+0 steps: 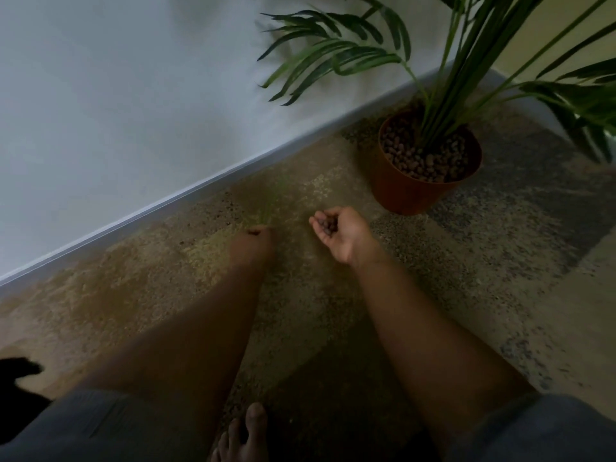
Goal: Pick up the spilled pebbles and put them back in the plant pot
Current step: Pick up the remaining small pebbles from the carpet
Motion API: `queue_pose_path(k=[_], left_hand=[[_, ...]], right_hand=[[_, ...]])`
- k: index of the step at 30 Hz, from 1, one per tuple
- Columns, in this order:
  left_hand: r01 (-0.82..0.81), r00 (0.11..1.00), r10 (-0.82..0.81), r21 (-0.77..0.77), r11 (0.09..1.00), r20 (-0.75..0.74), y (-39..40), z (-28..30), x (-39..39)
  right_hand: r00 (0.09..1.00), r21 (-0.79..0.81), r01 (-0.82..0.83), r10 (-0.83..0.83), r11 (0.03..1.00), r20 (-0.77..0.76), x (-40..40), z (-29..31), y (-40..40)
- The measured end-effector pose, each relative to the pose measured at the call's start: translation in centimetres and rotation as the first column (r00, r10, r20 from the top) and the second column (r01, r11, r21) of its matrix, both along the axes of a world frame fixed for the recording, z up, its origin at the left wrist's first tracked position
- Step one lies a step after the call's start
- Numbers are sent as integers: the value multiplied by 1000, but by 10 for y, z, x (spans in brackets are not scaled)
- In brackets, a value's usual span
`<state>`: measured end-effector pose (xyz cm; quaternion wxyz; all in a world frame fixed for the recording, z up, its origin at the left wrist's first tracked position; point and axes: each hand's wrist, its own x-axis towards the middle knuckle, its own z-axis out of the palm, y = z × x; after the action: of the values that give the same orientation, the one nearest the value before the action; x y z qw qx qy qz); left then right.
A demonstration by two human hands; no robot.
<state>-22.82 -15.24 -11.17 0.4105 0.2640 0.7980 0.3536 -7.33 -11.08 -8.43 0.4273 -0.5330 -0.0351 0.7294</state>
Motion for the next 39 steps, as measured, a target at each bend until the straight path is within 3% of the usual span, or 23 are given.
queue_pose_path(k=[6, 13, 22, 31, 39], left_hand=[[77, 992, -97, 223, 972, 79, 47, 35, 62], [188, 968, -222, 251, 950, 116, 94, 70, 118], [299, 926, -330, 177, 938, 182, 135, 79, 177], [166, 966, -207, 238, 957, 157, 155, 73, 181], [148, 987, -125, 258, 955, -104, 154, 67, 183]], right_hand=[[946, 126, 320, -310, 939, -93, 35, 49, 22], [798, 231, 601, -564, 765, -211, 88, 100, 32], [814, 255, 574, -575, 778, -79, 125, 100, 42], [826, 247, 550, -564, 797, -20, 135, 101, 45], [838, 271, 517, -545, 812, 35, 133, 107, 41]])
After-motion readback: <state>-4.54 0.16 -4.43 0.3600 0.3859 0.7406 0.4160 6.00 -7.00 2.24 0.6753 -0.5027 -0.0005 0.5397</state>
